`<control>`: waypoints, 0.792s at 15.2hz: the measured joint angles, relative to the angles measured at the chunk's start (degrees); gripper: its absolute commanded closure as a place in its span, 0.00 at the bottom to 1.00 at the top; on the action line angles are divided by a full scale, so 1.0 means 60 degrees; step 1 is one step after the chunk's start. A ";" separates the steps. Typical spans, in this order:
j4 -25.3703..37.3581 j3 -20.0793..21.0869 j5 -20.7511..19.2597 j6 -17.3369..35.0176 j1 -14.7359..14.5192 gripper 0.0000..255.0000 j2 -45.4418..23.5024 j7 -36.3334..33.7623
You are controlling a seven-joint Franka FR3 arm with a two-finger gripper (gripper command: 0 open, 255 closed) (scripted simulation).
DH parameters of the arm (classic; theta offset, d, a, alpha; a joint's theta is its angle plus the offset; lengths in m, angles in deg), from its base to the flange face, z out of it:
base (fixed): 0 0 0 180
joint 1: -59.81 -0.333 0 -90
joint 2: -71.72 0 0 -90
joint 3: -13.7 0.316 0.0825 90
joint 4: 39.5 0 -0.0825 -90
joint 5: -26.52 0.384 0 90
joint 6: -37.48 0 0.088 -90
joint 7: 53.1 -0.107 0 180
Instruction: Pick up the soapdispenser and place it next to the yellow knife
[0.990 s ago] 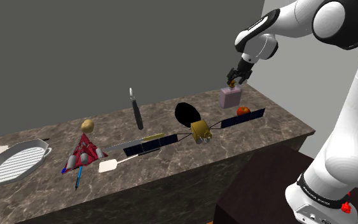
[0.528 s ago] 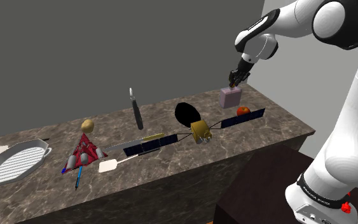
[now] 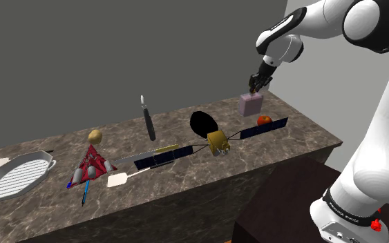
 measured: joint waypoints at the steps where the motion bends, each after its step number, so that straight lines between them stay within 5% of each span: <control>1: 0.0067 -0.0017 -0.0089 -0.0091 -0.0015 1.00 0.0057 -0.0093; 12: 0.0715 -0.0158 -0.1007 -0.1115 -0.0120 1.00 0.0749 -0.0963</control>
